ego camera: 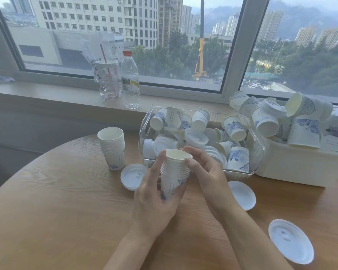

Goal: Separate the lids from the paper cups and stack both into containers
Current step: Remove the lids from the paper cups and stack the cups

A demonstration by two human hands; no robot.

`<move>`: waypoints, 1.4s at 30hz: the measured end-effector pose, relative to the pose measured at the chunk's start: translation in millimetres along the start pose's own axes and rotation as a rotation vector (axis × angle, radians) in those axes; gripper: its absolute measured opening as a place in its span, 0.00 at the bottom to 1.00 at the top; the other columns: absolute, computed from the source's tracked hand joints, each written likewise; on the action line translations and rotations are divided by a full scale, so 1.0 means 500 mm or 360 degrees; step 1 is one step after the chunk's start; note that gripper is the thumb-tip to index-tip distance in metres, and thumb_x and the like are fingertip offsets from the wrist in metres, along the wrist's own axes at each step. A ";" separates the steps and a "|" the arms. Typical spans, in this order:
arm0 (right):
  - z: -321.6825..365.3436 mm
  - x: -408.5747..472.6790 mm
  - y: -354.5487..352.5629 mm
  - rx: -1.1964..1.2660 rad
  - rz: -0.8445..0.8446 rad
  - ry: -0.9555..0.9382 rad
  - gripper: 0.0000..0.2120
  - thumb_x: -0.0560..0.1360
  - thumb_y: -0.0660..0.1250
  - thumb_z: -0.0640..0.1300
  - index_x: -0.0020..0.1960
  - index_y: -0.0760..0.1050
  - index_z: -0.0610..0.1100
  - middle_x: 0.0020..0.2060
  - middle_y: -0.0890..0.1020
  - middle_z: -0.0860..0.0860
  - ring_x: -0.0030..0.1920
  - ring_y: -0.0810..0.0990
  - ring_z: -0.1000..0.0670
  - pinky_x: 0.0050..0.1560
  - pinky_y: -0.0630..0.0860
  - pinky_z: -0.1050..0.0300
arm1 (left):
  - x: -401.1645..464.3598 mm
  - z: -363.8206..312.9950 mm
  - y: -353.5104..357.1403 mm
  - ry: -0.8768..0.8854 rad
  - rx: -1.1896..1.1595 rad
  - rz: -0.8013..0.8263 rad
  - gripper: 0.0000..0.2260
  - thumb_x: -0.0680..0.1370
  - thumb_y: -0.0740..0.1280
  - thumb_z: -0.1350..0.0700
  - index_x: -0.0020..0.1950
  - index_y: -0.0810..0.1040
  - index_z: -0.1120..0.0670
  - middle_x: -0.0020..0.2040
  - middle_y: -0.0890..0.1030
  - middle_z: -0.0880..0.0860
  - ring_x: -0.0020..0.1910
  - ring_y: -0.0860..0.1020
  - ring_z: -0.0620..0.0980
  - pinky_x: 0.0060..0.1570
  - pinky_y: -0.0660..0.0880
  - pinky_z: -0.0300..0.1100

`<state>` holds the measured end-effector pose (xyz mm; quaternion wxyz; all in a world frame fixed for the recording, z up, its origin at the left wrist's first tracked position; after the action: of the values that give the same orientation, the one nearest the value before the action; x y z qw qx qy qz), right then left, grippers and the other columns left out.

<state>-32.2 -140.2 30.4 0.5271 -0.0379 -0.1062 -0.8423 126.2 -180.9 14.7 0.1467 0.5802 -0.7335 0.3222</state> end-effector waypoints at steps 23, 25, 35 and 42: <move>-0.133 -0.014 0.163 -0.1406 0.0402 -0.0450 0.15 0.80 0.71 0.52 0.66 0.80 0.59 0.68 0.77 0.64 0.70 0.70 0.61 0.73 0.63 0.64 | 0.009 0.186 -0.308 -0.0380 0.0223 -0.0296 0.45 0.74 0.80 0.59 0.76 0.58 0.27 0.60 0.79 0.42 0.52 0.78 0.25 0.46 0.76 0.24; -0.139 -0.012 0.161 -0.1420 0.0406 -0.0436 0.14 0.80 0.71 0.52 0.66 0.81 0.58 0.67 0.77 0.64 0.69 0.70 0.62 0.71 0.60 0.71 | 0.020 0.197 -0.298 -0.0386 0.0191 -0.0279 0.43 0.74 0.80 0.60 0.77 0.60 0.31 0.61 0.79 0.41 0.53 0.77 0.23 0.47 0.75 0.22; -0.153 -0.012 0.157 -0.1426 0.0432 -0.0418 0.12 0.80 0.71 0.51 0.63 0.82 0.57 0.67 0.77 0.62 0.67 0.72 0.61 0.67 0.57 0.77 | 0.048 0.214 -0.282 -0.0395 0.0332 -0.0246 0.44 0.73 0.81 0.56 0.80 0.60 0.35 0.66 0.77 0.43 0.57 0.78 0.31 0.55 0.78 0.33; -0.141 -0.019 0.144 -0.1381 0.0349 -0.0461 0.12 0.80 0.70 0.53 0.62 0.82 0.56 0.63 0.78 0.62 0.65 0.74 0.60 0.68 0.68 0.66 | 0.026 0.113 -0.311 -0.0243 0.0569 -0.0467 0.39 0.74 0.79 0.58 0.80 0.65 0.46 0.72 0.73 0.49 0.71 0.68 0.48 0.72 0.65 0.49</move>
<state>39.6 -177.6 -29.7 0.5281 -0.3827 0.1878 -0.7344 278.3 -245.6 27.2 0.0310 0.7199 -0.5818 0.3773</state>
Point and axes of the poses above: each hand's wrist, its own x-axis towards the middle knuckle, its own y-axis out of the palm, z = x × y, the point moved 10 cm from there along x, towards the middle knuckle
